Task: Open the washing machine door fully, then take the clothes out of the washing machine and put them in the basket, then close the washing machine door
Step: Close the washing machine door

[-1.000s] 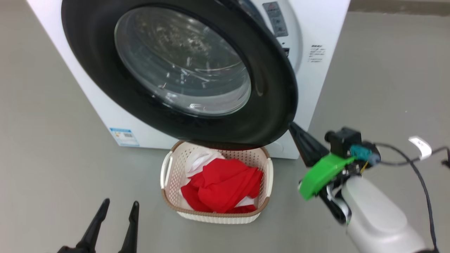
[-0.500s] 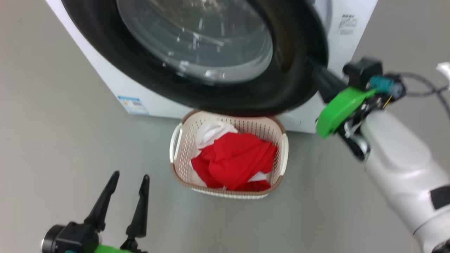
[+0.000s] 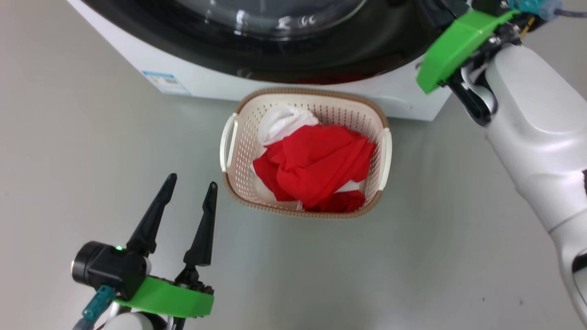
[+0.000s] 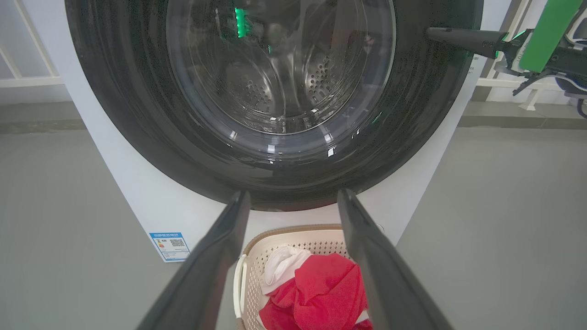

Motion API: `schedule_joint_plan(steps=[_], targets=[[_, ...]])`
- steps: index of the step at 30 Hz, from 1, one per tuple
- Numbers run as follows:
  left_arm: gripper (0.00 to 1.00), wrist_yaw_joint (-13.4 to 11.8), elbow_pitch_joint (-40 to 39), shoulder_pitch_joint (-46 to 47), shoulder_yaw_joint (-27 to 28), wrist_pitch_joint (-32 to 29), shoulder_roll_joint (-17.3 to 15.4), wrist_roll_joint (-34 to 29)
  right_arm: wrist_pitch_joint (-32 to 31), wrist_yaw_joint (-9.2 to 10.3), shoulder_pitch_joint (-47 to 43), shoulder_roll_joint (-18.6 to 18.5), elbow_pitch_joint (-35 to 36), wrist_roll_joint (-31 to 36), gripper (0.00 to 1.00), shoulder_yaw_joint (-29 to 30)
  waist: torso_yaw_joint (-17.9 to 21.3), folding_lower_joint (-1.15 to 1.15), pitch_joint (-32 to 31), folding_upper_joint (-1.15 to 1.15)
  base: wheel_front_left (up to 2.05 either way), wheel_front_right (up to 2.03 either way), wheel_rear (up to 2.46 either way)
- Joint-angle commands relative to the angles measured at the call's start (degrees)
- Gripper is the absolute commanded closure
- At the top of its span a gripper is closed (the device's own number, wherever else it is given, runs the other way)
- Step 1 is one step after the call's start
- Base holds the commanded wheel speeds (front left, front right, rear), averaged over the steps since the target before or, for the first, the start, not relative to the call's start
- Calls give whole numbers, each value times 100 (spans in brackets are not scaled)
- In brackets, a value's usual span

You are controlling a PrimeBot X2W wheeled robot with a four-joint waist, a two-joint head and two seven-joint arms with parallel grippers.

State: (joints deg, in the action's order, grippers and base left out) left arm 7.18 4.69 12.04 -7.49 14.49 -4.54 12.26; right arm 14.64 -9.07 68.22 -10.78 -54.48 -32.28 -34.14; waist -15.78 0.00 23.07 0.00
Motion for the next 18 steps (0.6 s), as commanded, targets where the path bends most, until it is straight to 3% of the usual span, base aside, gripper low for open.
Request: schedule_joint_plan(steps=[1,16,17,18], targets=[[0,31,-67,142,139,51,-81,55,36,158,358,-105,-98,-3,100,364,-18,0,250,0,0,0,0],[0,31,68,180,172,51,-178,87,36,158,-21,235,126,295,100,737,322,0,11,0,0,0,0],[0,31,74,174,181,51,-192,90,36,158,-121,244,199,289,96,742,365,0,-30,0,0,0,0],[0,31,78,168,189,51,-208,88,36,158,-230,252,275,284,78,745,413,0,-75,0,0,0,0]])
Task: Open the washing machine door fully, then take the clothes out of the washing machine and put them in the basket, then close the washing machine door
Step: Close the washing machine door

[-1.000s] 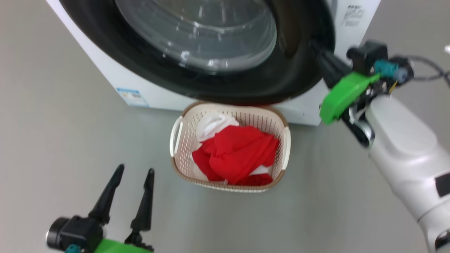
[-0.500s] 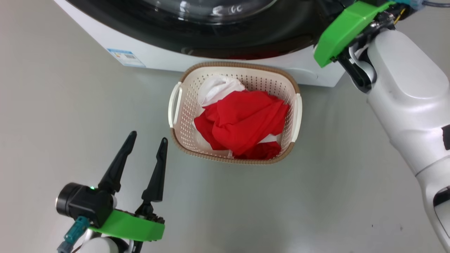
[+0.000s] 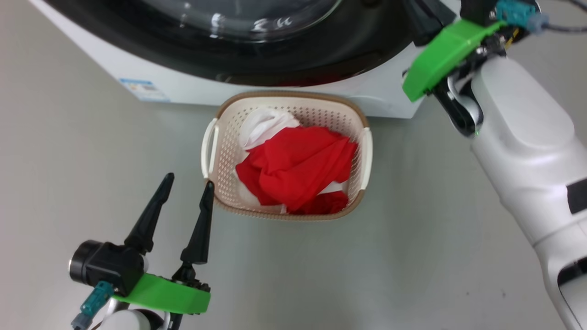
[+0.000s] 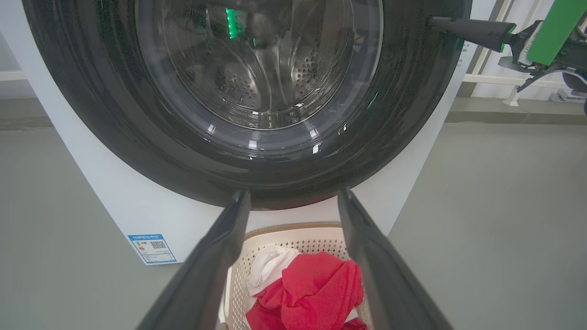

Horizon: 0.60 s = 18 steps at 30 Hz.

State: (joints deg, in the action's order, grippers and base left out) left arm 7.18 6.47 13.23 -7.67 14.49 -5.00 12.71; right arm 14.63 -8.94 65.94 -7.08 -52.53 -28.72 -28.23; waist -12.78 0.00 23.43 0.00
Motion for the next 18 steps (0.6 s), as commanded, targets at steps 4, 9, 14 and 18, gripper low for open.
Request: schedule_joint_plan(steps=[4,9,14,18], targets=[[0,31,-69,-6,252,51,-205,46,37,145,-529,-126,443,-68,11,213,321,0,-351,0,0,0,0],[0,31,-7,-145,333,51,-205,62,37,145,-1387,-159,1054,89,0,539,595,0,-718,0,0,0,0],[0,31,1,-301,472,51,-182,-6,37,145,-2327,-100,1722,381,0,956,875,0,-1050,0,0,0,0],[0,31,78,-418,538,51,-132,-48,37,145,-3101,-73,2215,630,0,1327,1007,0,-1347,0,0,0,0]])
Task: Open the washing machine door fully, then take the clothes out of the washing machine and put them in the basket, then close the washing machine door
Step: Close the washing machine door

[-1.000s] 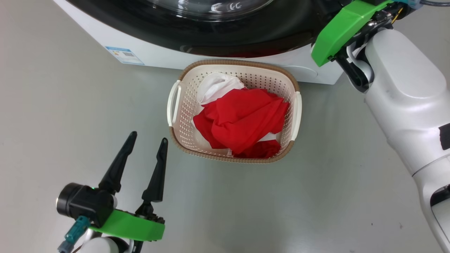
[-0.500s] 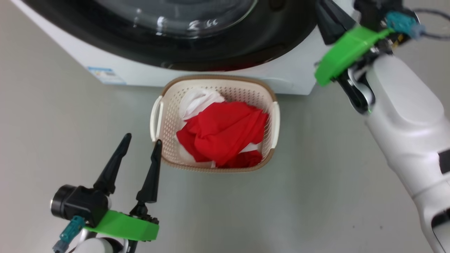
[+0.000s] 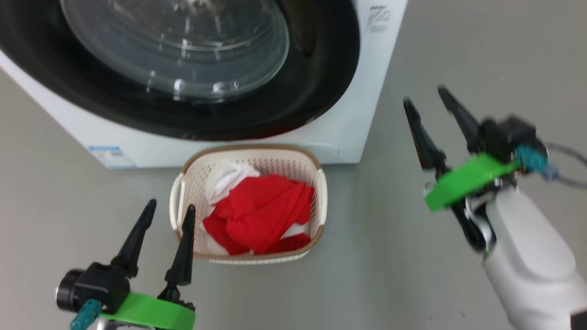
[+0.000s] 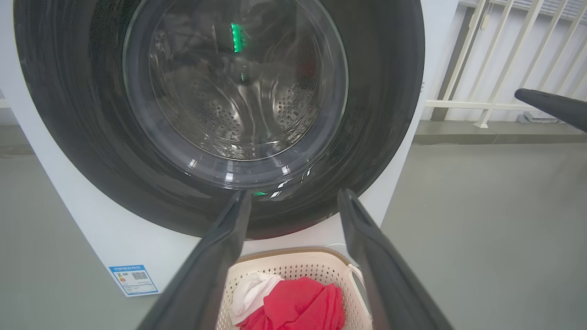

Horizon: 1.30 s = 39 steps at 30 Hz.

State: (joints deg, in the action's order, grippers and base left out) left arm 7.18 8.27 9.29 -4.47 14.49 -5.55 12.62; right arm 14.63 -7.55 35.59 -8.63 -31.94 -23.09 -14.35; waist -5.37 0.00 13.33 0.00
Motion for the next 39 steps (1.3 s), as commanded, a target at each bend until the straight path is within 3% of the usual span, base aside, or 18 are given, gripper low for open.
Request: schedule_joint_plan(steps=[1,7,18,39], targets=[[0,31,-83,-53,241,51,-63,-43,37,6,-251,77,263,137,0,10,291,0,-409,0,0,0,0],[0,31,-53,-290,381,51,21,-36,37,6,-1258,154,917,396,0,485,425,0,-846,0,0,0,0],[0,31,-228,-772,543,51,81,6,37,6,-2486,203,1865,785,0,814,613,0,-1379,0,0,0,0],[0,31,-387,-1042,749,51,133,-141,37,6,-3204,422,2153,921,0,1247,760,0,-1529,0,0,0,0]])
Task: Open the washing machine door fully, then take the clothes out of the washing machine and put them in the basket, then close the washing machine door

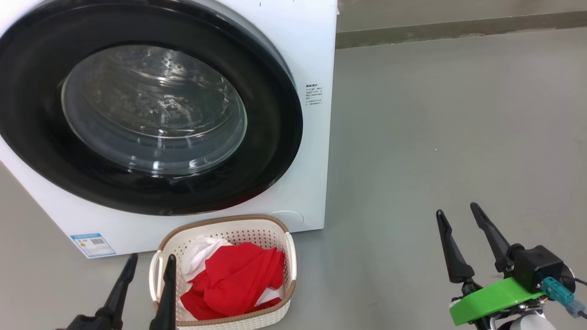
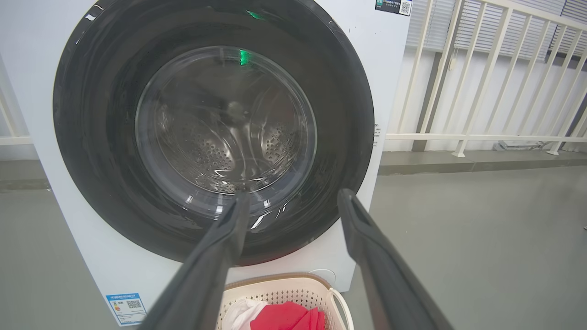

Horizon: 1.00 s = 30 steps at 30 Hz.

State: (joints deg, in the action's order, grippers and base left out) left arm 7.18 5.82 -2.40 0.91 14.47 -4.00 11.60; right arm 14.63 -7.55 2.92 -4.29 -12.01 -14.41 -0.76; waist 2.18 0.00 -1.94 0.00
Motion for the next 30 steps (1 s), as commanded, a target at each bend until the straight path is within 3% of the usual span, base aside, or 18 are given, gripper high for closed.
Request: schedule_joint_plan(steps=[1,19,20,30], targets=[[0,31,-139,128,212,52,-21,-48,37,6,54,-5,158,55,0,-113,10,0,-4,0,0,0,0],[0,31,-121,94,251,52,-27,-24,37,6,9,90,78,60,0,-192,-46,0,-8,0,0,0,0],[100,0,14,-1,54,0,8,-44,0,0,-49,107,-45,38,100,-35,-44,0,-7,0,0,0,0],[100,-7,456,-28,29,-91,130,153,-60,0,-260,147,-466,-156,100,-16,-51,-2,-7,0,0,0,0]])
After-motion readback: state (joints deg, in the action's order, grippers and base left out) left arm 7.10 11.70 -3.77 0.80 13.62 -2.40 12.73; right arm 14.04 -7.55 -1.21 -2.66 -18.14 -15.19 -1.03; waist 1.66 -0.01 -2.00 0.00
